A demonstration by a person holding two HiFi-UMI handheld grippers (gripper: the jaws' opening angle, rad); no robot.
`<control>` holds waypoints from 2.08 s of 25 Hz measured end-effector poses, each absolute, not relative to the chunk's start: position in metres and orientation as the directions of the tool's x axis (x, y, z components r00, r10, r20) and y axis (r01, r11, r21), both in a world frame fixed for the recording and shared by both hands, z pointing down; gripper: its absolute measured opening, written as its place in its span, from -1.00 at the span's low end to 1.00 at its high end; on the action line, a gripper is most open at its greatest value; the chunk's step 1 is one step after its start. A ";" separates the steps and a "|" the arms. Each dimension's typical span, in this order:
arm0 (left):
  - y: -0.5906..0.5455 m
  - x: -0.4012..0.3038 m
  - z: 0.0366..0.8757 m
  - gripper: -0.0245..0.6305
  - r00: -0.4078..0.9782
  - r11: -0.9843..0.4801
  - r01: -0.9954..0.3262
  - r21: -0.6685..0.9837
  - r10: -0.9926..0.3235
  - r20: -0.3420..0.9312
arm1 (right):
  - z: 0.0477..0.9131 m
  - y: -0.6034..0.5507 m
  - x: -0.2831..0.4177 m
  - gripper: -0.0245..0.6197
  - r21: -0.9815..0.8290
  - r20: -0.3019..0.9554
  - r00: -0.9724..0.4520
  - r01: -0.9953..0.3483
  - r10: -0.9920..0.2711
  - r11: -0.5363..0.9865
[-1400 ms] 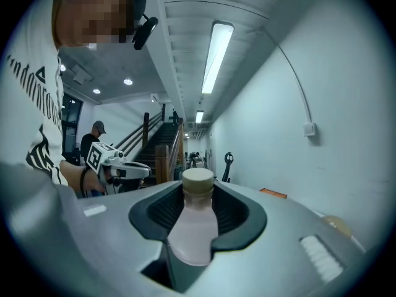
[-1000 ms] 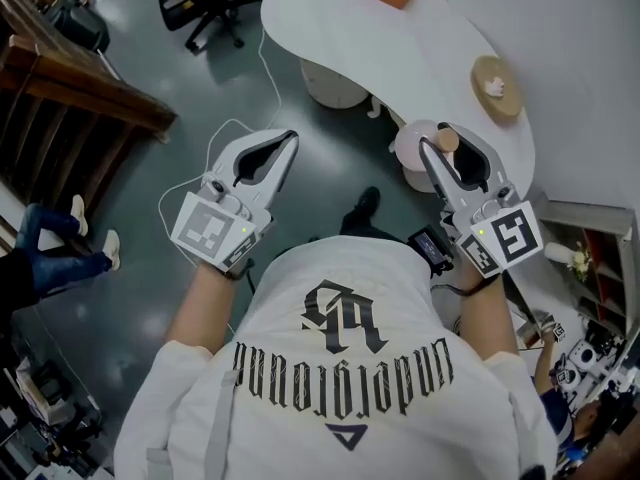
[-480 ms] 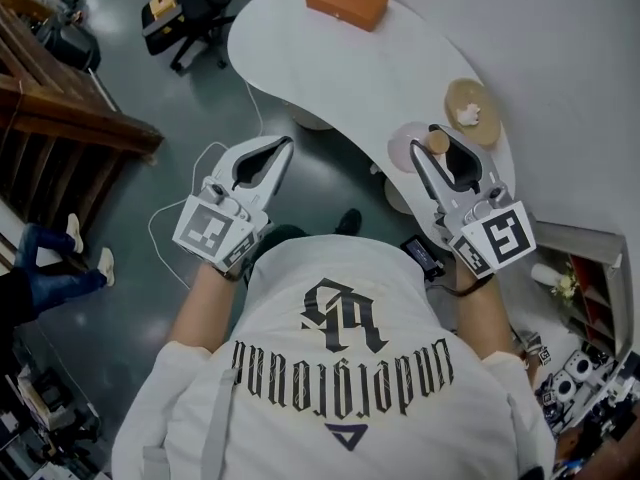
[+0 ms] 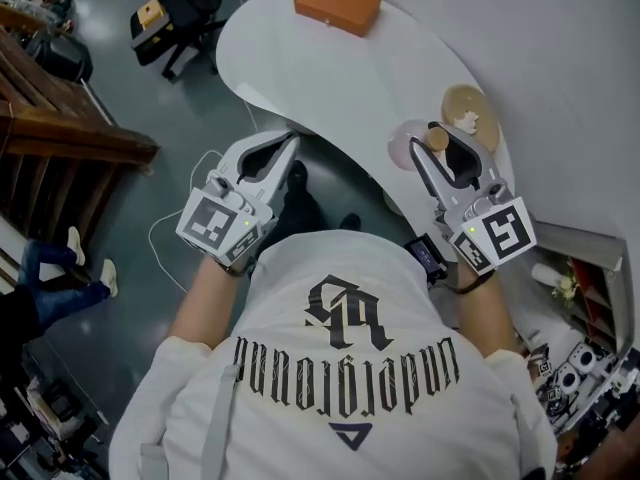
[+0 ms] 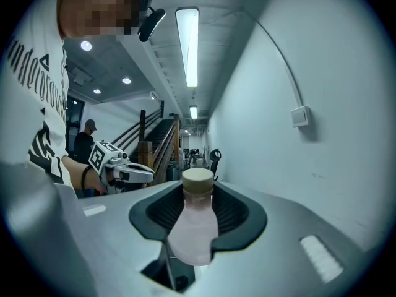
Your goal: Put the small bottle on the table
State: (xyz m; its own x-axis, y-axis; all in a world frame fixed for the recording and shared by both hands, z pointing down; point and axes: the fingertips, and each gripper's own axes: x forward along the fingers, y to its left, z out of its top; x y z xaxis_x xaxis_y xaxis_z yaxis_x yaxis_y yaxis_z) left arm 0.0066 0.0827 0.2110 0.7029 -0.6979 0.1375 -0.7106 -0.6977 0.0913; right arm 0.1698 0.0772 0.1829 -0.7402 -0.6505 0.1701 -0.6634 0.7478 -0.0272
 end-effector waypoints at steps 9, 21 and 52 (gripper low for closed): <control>0.007 -0.015 0.217 -0.91 0.737 -0.733 -0.675 0.091 -0.660 0.149 | 0.197 0.012 0.143 -0.50 -0.039 0.192 -0.714 -0.692 -0.674 0.721; -0.092 -0.066 0.256 -0.91 0.763 -0.750 -0.644 0.150 -0.616 0.196 | 0.242 -0.087 0.084 -0.50 -0.060 0.270 -0.691 -0.707 -0.671 0.705; -0.207 -0.096 0.383 -0.91 0.784 -0.762 -0.609 0.222 -0.534 0.318 | 0.405 -0.196 0.012 -0.49 -0.091 0.493 -0.692 -0.644 -0.527 0.760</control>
